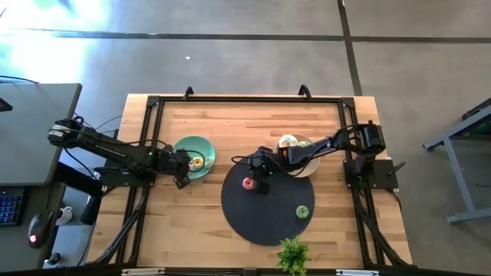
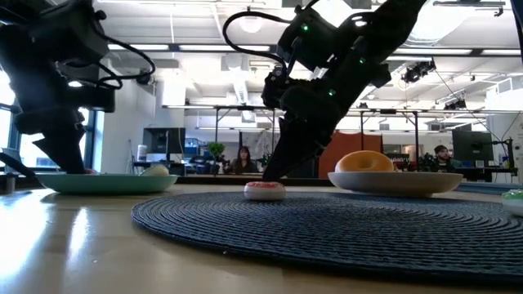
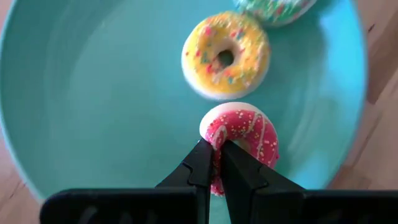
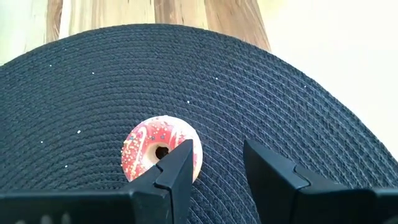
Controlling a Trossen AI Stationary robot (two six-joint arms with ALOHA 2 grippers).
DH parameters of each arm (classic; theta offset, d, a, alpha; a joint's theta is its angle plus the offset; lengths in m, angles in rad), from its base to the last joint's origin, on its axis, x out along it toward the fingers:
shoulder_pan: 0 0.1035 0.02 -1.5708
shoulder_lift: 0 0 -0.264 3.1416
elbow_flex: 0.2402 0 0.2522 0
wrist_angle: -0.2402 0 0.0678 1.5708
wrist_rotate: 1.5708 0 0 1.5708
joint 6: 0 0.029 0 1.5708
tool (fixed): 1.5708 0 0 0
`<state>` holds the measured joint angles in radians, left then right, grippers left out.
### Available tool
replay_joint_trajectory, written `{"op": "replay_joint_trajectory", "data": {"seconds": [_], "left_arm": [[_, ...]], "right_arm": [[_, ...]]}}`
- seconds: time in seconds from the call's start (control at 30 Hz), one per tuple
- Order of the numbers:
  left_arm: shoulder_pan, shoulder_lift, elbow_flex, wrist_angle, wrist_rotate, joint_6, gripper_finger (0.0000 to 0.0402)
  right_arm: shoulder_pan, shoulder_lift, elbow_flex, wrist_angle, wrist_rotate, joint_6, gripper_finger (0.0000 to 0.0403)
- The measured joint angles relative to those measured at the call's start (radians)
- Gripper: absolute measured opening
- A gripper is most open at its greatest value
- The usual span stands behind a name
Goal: Pick & Place donuts
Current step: Put the bottom small pink donut on the light green plate
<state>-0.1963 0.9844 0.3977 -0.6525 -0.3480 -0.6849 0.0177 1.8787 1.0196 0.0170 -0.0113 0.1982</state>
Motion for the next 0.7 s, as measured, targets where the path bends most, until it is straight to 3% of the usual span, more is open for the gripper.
{"op": "replay_joint_trajectory", "data": {"seconds": [0.33,0.7], "left_arm": [[0.0,0.0,0.0,0.069,0.028,0.0,0.0029],[0.0,0.0,0.001,0.128,-0.021,0.007,0.0157]], "right_arm": [[0.0,0.0,0.0,0.003,-0.009,0.001,0.0137],[0.0,0.0,0.0,0.003,0.018,0.003,0.0137]]}}
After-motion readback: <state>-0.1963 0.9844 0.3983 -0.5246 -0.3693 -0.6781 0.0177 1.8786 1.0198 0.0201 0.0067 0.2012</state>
